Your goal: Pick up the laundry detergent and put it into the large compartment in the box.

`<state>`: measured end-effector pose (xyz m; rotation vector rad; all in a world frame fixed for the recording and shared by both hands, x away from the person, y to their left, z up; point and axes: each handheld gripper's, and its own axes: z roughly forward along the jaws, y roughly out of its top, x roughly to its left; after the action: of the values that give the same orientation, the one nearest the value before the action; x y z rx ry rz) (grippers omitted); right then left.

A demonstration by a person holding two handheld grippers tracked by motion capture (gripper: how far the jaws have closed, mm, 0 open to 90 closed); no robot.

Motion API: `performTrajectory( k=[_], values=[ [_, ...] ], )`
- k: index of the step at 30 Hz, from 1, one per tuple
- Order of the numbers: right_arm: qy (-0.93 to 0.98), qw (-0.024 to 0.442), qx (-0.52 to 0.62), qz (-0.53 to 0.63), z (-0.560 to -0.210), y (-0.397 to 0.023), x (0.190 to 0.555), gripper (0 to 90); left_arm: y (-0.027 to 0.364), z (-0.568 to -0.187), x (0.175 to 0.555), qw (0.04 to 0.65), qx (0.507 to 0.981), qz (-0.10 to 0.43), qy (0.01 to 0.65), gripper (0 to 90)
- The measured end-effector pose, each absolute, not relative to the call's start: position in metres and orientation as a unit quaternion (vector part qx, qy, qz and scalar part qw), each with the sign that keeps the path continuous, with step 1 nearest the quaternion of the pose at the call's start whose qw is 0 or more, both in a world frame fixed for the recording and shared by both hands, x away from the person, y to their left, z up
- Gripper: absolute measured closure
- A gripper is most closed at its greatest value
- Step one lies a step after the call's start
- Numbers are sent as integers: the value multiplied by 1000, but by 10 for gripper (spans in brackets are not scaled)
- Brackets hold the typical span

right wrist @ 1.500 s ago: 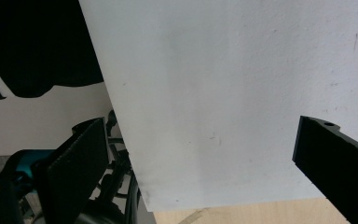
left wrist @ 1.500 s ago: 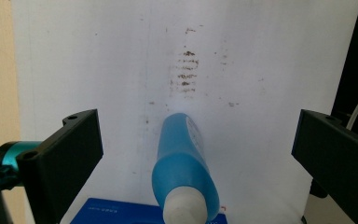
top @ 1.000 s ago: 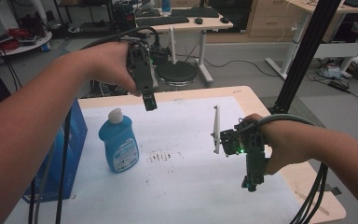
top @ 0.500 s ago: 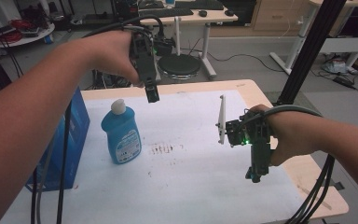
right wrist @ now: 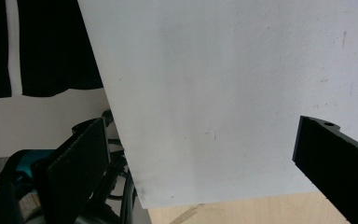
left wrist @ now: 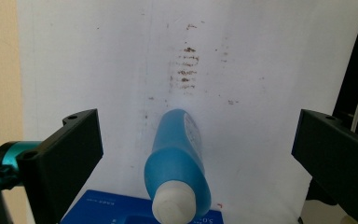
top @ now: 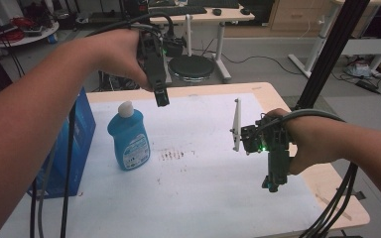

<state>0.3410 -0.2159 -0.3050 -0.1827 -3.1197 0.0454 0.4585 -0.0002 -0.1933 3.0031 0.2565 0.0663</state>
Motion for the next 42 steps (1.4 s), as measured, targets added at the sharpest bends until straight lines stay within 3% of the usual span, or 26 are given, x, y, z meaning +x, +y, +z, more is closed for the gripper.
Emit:
performTrajectory(
  k=[17, 23, 33, 42],
  values=[
    [-998, 5, -61, 18, -301, -215, 334, 28, 18, -178, 450, 72, 983, 21, 165, 17],
    [-998, 2, -57, 21, -299, -212, 334, 28, 33, -176, 452, 62, 975, 16, 214, 17],
    [-998, 3, -55, 24, -298, -207, 334, 28, 69, -180, 459, 97, 943, -3, 318, 17],
    [-998, 2, -54, 25, -299, -204, 334, 28, 85, -200, 460, 86, 940, -17, 330, 17]
  ],
)
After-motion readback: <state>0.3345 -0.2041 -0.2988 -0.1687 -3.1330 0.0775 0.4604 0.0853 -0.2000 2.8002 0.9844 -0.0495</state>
